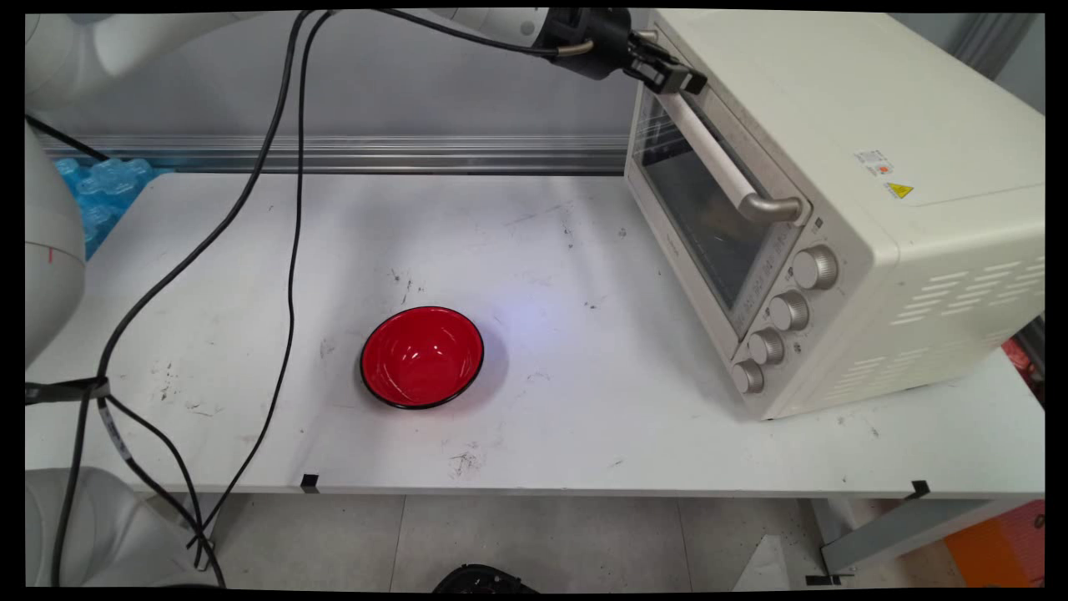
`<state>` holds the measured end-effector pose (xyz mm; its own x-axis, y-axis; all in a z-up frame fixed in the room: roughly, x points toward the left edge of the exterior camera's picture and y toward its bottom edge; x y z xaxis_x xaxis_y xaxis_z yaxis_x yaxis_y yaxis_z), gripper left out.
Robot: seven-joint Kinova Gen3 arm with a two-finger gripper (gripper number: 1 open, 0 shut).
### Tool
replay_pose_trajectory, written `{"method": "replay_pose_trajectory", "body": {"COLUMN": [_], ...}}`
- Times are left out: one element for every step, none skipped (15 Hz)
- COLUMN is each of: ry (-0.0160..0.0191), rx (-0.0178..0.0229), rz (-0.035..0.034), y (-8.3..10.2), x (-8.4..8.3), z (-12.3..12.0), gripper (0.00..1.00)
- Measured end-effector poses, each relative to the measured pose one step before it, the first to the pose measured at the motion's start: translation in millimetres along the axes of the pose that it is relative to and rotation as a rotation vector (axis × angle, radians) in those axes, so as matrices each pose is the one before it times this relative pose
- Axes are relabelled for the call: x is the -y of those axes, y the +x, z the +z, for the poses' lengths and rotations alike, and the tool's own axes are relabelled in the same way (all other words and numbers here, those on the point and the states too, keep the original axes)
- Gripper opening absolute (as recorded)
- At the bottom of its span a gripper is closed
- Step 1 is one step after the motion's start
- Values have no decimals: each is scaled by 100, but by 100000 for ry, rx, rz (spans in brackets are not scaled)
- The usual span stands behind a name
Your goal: Open the oven
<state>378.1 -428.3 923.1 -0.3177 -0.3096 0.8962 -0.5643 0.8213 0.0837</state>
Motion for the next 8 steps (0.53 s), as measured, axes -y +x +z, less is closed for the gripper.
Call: {"method": "replay_pose_trajectory", "body": {"ry": [-57, -50, -85, -125, -89, -84, -77, -65], "rx": [334, 226, 337, 408, 433, 353, 255, 352], "rz": [183, 128, 165, 271, 241, 215, 101, 178], "y": [-110, -76, -111, -115, -136, -107, -73, -116], "x": [25, 16, 21, 8, 28, 21, 15, 34], "z": [-60, -48, -65, -87, -113, -106, -80, -146], "gripper": [0, 0, 0, 0, 0, 0, 0, 0]}}
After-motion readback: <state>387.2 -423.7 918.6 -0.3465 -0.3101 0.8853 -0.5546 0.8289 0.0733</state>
